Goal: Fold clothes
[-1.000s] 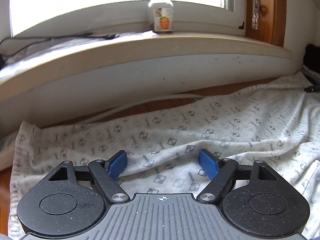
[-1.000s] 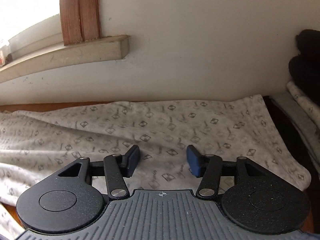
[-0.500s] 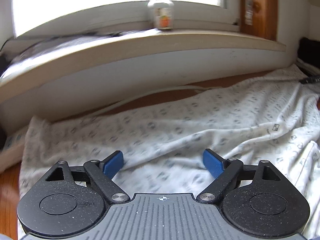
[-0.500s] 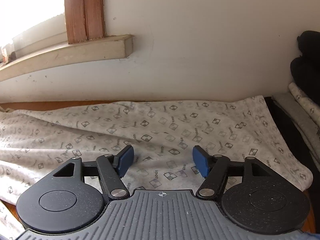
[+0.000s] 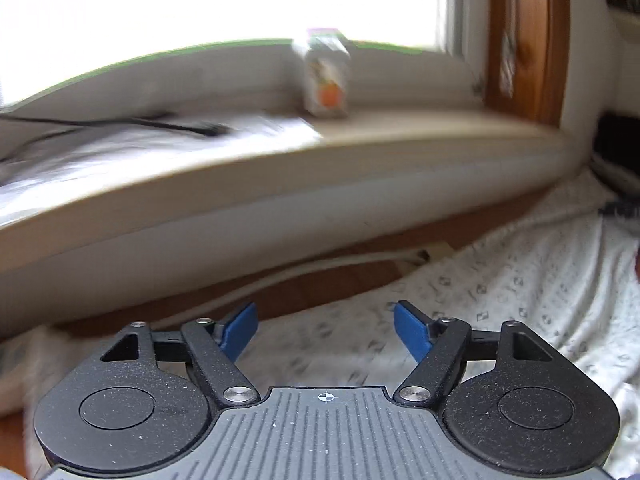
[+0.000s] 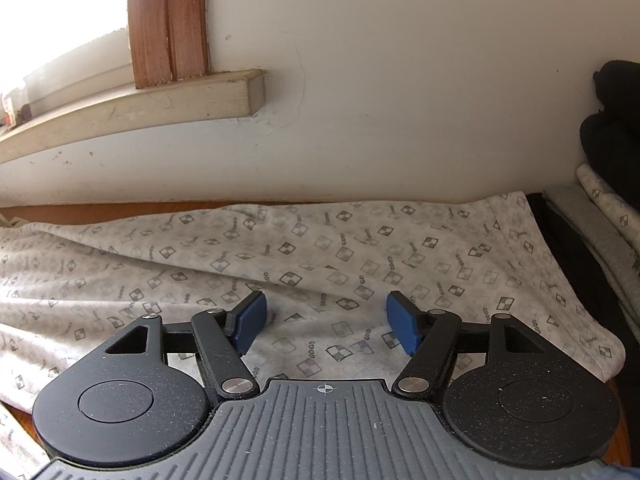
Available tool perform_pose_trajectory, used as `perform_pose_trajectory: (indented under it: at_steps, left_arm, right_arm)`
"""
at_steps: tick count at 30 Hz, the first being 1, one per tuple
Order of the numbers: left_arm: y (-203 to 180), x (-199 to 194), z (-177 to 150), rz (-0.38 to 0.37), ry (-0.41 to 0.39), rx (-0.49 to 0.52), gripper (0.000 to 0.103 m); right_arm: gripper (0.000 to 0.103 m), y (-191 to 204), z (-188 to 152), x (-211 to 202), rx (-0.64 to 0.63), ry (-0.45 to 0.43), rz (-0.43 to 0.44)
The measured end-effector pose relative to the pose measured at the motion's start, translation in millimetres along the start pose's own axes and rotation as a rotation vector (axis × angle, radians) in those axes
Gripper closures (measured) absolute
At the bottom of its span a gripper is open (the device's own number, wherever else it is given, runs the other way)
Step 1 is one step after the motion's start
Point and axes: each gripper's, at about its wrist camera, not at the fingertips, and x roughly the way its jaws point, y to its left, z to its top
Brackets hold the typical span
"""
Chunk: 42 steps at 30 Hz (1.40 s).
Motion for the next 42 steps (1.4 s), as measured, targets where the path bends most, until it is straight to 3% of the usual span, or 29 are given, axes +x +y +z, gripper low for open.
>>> perform_pose_trajectory:
  at_steps: [4,6,7,8,12,15,16,17,19,22,23,25,26,29,34,42]
  left_arm:
    - [-3,37,7,-0.044,0.059,0.064,0.027]
    - [-5,39,8,-0.055,0.038,0.073,0.049]
    - [-6,38,8,-0.048,0.023,0.079,0.084]
    - [-7,36,7,-0.041,0.008,0.085,0.099]
    - [-12,30,6,0.021,-0.031,0.09,0.1]
    - [-17,25,5,0.076,-0.055,0.088,0.094]
    - [-18,24,5,0.095,-0.063,0.088,0.08]
    - [-20,22,5,0.113,-0.071,0.087,0.059]
    - [-28,14,5,0.096,-0.103,0.07,0.037]
    - [-49,10,8,0.019,-0.108,0.049,0.026]
    - [-56,9,9,-0.007,-0.109,0.042,0.024]
    - [-74,12,12,-0.053,-0.1,0.054,0.024]
    - [-82,15,13,-0.072,-0.094,0.061,0.024]
    - [-100,23,10,-0.123,-0.078,0.084,0.024]
    - [-104,35,-1,-0.177,-0.037,0.086,0.024]
    - [-110,38,-2,-0.187,-0.026,0.121,0.023]
  right_arm:
    - [0.037,0,2,0,0.001,0.0,0.001]
    - [0.037,-1,3,0,0.002,0.001,0.001]
    - [0.037,-1,3,0,0.002,0.001,0.001]
    - [0.037,-1,4,0,0.003,0.001,0.001]
    - [0.036,-1,7,-1,-0.002,0.001,0.009]
    - [0.033,-5,7,-4,0.02,-0.016,0.019]
    - [0.032,-7,7,-5,0.028,-0.022,0.023]
    - [0.032,-9,7,-5,0.036,-0.028,0.026]
    - [0.032,-12,7,-7,0.051,-0.04,0.033]
    - [0.032,-15,8,-11,0.069,-0.062,0.044]
    - [0.034,-15,10,-12,0.07,-0.073,0.048]
    - [0.062,-9,19,-3,0.066,-0.043,0.083]
    - [0.065,-6,25,2,0.063,-0.028,0.101]
    - [0.065,14,45,22,0.002,0.015,0.101]
    - [0.065,20,74,63,-0.028,0.097,0.016]
    - [0.06,-17,75,87,0.101,0.01,-0.135]
